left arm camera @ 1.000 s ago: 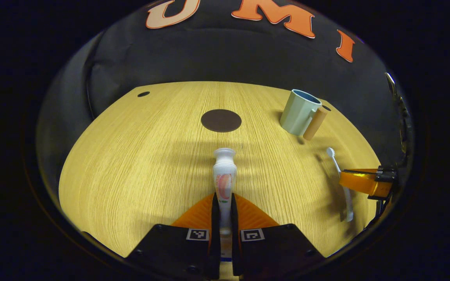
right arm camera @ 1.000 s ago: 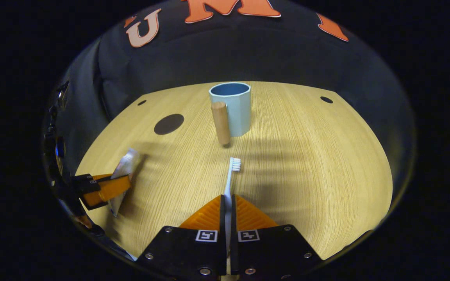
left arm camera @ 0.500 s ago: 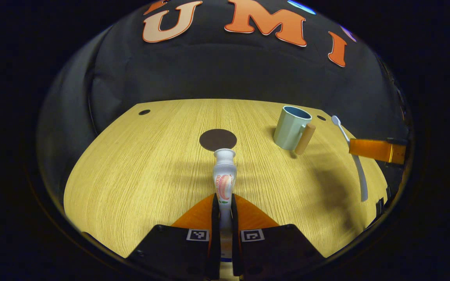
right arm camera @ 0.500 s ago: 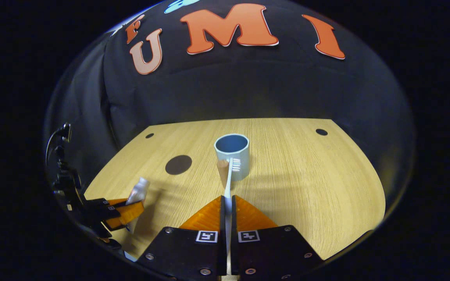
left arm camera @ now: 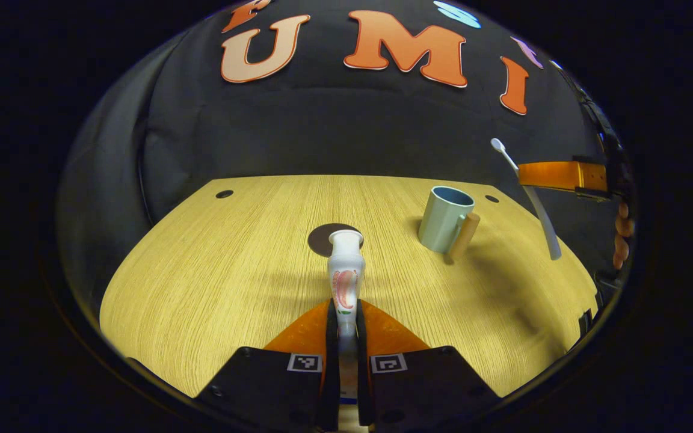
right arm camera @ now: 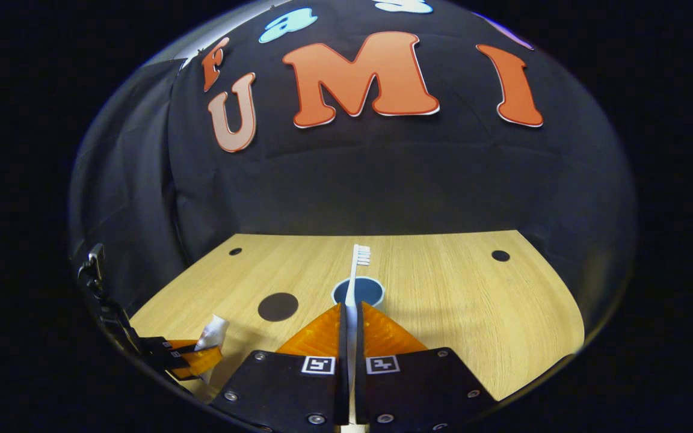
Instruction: Put the toothbrush and toothpaste on the desktop into the cup, then pick up the cup and place it on the coaster on the desktop.
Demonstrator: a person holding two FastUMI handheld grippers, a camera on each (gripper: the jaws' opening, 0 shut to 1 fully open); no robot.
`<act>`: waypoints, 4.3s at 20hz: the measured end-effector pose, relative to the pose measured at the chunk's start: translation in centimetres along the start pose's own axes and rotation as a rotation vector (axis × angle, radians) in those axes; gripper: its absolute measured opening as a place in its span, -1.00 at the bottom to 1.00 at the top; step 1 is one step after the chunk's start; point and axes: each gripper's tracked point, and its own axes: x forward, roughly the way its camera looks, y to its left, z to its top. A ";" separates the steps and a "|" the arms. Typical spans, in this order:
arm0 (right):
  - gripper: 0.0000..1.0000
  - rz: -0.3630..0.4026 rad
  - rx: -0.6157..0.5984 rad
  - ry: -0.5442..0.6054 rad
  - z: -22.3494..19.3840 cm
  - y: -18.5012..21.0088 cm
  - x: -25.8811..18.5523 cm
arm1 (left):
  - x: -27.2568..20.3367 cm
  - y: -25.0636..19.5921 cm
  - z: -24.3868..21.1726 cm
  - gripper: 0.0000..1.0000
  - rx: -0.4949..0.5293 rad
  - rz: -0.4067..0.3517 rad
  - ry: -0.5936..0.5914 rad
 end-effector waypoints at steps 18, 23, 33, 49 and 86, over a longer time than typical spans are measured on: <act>-0.92 -0.047 0.028 -0.311 7.8 -2.4 10.6 | 0.9 0.1 5.0 -0.70 0.017 -0.012 -0.165; -0.92 -0.028 0.014 -0.282 5.8 -2.4 13.3 | 1.2 -0.4 6.6 -0.70 0.001 -0.024 -0.243; -0.83 -0.004 -0.049 -0.182 1.9 -2.4 13.3 | 2.0 -2.8 10.3 -0.70 -0.014 -0.033 -0.341; 0.94 -0.034 -0.132 -0.202 1.5 -7.0 4.3 | 4.7 -11.5 20.1 -0.70 -0.106 -0.123 -0.592; 0.94 -0.112 -0.023 -0.310 0.7 -14.4 -4.1 | 16.2 -18.9 21.8 -0.64 -0.073 -0.336 -0.634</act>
